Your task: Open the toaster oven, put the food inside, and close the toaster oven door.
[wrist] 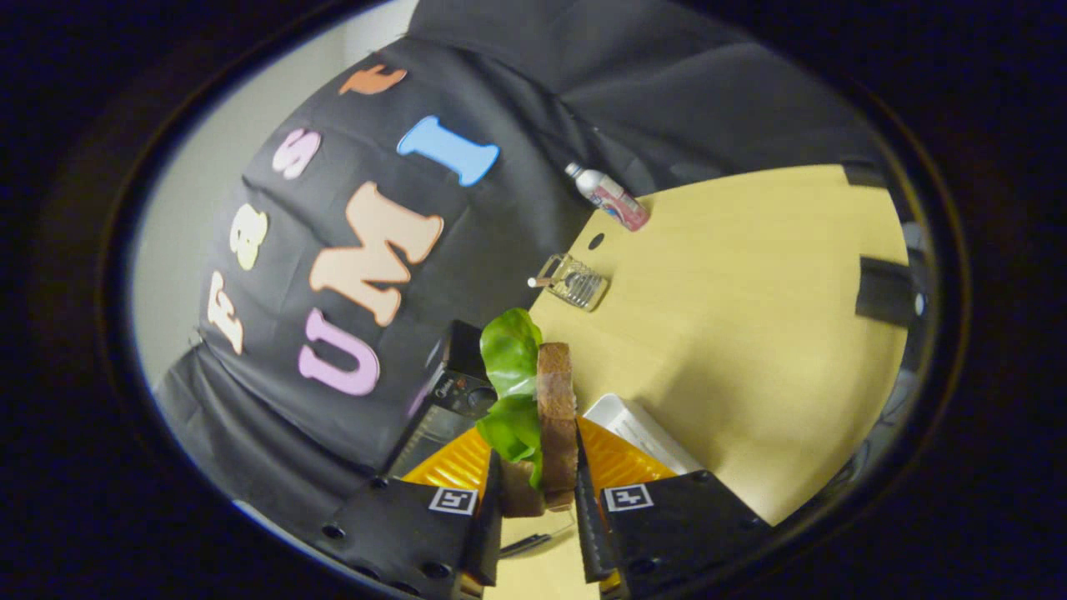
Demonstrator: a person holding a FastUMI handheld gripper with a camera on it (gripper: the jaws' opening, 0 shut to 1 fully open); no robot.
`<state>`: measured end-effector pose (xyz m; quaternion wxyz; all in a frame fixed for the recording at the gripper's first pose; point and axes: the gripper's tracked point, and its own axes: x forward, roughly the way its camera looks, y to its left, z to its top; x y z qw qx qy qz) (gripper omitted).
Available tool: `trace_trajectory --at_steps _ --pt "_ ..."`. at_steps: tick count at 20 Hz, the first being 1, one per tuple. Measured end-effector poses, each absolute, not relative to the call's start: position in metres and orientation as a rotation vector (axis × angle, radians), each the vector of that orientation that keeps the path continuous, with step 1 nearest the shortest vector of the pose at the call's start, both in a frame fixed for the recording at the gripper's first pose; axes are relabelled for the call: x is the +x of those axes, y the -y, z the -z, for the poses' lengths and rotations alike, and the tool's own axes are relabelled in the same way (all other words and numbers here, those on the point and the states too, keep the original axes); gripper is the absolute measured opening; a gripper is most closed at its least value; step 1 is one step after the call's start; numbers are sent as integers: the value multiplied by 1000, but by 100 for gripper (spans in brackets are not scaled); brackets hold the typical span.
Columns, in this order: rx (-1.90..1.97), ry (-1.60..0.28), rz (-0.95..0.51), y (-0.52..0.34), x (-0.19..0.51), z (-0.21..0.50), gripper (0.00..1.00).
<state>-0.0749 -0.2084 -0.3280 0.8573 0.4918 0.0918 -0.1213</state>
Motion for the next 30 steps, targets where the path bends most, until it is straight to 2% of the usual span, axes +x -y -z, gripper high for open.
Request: trace_trajectory --at_steps 5,15,30 --pt "1221 -139 246 150 -58 341 41" --pt "1370 -140 168 40 24 344 41" --pt "1299 -138 251 -3 93 367 41"
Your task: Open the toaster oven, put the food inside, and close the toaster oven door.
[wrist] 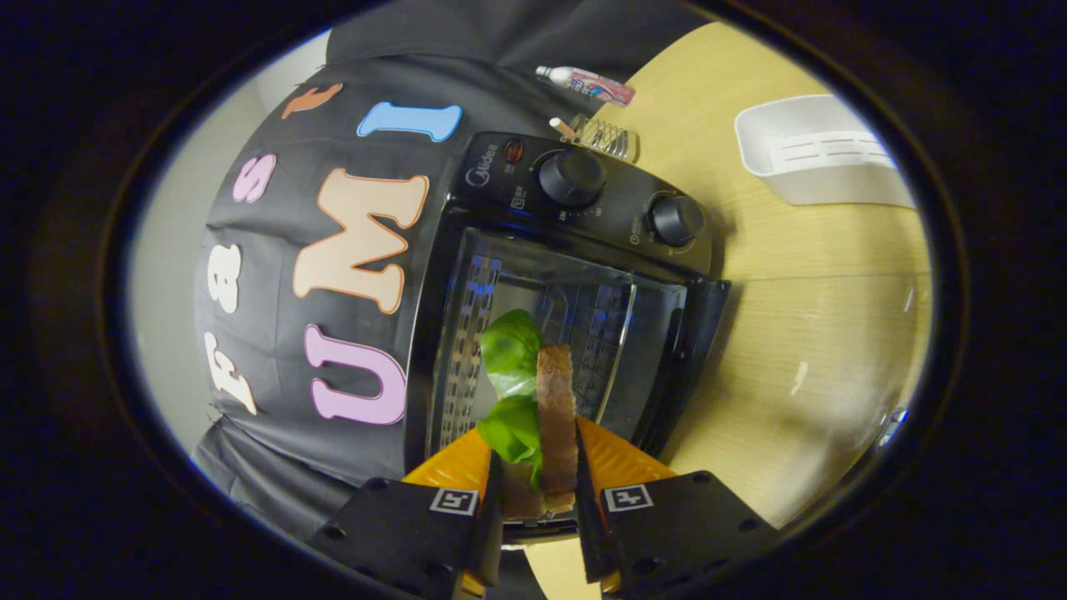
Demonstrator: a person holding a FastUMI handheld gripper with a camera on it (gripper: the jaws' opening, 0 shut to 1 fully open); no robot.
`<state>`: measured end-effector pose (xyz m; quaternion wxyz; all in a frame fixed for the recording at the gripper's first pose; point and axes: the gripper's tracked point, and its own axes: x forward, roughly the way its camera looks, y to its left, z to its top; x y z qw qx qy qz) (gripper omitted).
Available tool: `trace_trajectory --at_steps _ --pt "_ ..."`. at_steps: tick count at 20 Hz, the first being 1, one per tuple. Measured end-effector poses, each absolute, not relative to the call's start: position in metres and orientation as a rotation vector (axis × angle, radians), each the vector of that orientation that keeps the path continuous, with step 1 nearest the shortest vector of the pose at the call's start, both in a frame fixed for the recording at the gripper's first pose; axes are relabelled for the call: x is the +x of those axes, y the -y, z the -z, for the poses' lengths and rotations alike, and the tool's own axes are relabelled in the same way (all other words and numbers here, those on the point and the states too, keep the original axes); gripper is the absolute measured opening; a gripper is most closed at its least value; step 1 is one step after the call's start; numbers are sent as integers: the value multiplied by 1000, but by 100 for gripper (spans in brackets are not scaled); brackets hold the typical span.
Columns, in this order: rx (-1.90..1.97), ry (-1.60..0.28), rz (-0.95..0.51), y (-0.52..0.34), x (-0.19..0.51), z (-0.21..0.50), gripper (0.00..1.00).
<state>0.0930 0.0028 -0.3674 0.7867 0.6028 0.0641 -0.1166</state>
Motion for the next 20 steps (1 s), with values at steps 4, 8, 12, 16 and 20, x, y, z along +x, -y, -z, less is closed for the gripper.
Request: trace_trajectory --at_steps 4,8,12,16,20 --pt "1242 -144 265 -5 116 365 41" --pt "1129 -180 280 -3 137 365 41" --pt "1065 -173 287 5 145 365 40" --pt "973 -193 339 16 139 373 51" --pt "801 -247 384 28 131 373 61"
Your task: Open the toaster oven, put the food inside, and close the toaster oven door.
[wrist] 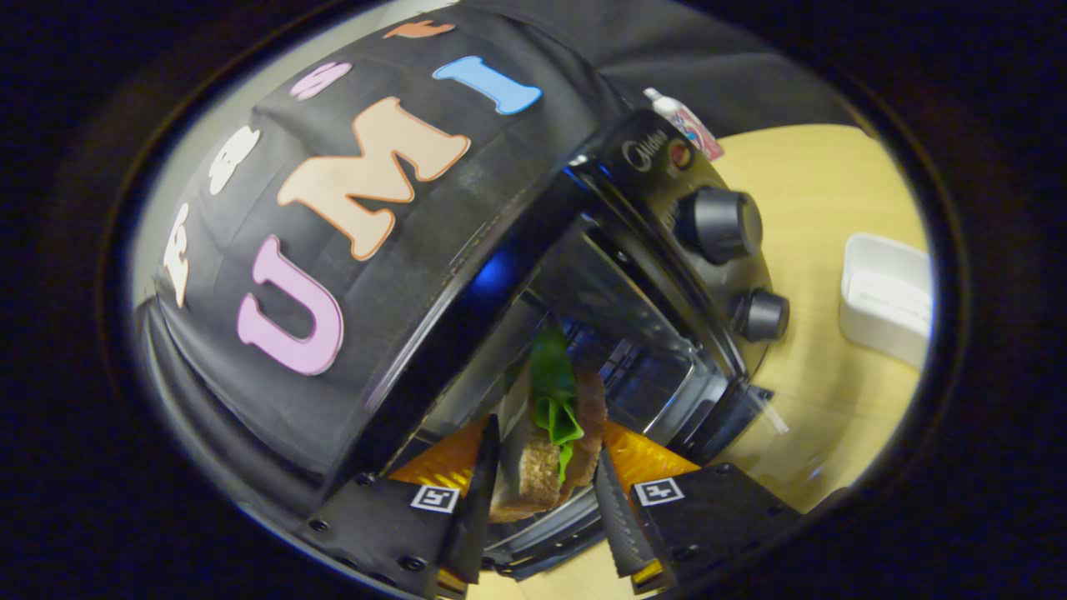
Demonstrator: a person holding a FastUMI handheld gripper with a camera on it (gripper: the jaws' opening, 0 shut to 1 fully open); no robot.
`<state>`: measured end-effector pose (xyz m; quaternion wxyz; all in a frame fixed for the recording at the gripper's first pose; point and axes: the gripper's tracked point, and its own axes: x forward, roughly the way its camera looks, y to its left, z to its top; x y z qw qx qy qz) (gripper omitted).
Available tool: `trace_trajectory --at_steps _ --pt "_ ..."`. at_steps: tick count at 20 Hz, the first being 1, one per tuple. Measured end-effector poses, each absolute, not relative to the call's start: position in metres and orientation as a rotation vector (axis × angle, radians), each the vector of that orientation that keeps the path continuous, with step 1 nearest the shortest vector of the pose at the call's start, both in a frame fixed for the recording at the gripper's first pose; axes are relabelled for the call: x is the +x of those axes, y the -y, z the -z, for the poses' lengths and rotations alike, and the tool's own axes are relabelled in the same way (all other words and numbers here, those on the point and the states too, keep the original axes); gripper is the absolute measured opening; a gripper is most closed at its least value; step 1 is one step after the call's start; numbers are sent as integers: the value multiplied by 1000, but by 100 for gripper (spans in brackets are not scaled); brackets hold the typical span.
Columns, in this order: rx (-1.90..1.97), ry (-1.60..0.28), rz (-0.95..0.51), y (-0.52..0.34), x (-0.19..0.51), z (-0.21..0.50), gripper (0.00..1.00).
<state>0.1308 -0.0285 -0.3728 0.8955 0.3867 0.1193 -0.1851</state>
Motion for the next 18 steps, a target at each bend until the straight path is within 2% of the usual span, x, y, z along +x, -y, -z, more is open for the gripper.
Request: trace_trajectory --at_steps 7,18 --pt "433 -336 477 56 107 367 100" --pt "242 -350 362 25 48 317 100"
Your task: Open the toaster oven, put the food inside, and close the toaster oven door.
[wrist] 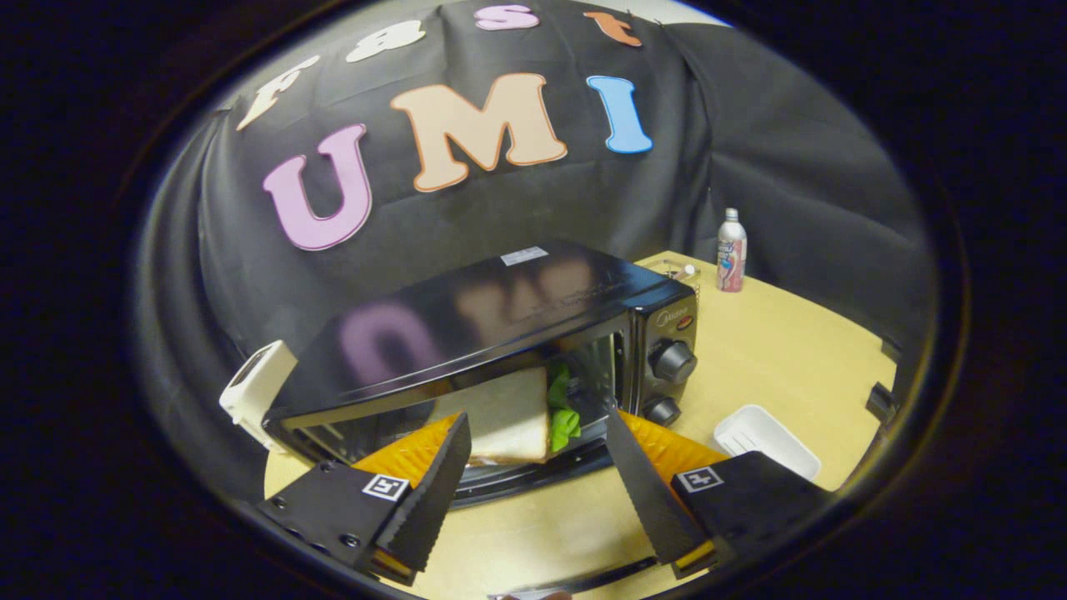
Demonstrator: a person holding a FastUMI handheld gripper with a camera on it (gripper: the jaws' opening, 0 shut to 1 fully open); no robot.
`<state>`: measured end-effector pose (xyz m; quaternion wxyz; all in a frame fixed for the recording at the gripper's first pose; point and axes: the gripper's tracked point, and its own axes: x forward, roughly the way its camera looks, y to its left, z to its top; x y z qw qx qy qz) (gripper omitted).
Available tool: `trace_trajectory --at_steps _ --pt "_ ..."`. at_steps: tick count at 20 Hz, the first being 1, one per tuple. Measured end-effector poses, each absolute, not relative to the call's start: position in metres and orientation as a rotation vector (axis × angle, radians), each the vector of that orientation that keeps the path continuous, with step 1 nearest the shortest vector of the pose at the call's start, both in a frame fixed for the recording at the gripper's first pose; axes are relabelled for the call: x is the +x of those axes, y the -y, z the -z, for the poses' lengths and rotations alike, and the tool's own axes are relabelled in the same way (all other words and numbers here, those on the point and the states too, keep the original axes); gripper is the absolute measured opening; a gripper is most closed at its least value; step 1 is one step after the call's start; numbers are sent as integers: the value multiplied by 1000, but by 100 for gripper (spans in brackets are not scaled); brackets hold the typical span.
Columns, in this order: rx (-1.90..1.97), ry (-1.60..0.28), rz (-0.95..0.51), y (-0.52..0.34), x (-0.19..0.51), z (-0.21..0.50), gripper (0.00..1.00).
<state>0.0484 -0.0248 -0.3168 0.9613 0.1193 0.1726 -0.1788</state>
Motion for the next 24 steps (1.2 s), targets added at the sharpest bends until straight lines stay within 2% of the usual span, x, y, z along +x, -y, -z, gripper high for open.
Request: trace_trajectory --at_steps 10,17,24 --pt "63 -539 206 1 -46 344 100" --pt "75 -682 163 -14 -97 375 100" --pt "87 -812 121 -19 -106 427 100"
